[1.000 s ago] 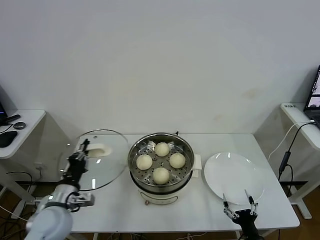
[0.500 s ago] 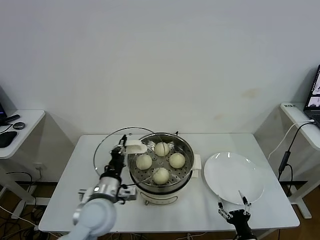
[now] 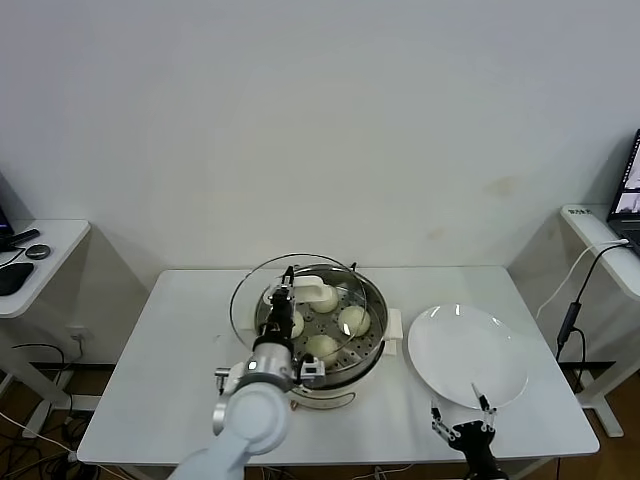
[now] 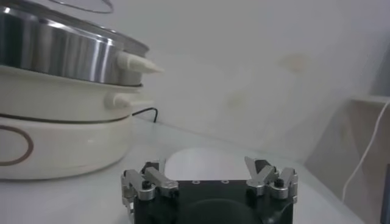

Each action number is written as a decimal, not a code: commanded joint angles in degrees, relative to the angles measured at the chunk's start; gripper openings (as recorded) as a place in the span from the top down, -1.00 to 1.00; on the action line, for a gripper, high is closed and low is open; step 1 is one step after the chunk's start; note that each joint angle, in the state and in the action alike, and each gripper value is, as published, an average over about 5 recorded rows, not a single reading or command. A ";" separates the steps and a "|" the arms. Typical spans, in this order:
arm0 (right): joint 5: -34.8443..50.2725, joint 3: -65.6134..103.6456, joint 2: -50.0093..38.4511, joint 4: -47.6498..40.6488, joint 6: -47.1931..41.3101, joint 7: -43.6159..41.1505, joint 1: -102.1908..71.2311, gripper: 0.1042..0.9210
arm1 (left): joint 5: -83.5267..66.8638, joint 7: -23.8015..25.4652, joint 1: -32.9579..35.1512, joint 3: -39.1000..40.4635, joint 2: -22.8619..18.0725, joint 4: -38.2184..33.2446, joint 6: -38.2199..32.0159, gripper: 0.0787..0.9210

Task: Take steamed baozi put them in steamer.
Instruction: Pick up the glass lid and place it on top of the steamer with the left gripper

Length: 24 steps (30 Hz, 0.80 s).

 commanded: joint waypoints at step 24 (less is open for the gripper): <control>1.22 -0.44 -1.75 -0.42 0.61 -0.02 -0.39 -0.76 | 6.83 -5.36 0.85 1.50 -10.71 11.64 -1.59 0.78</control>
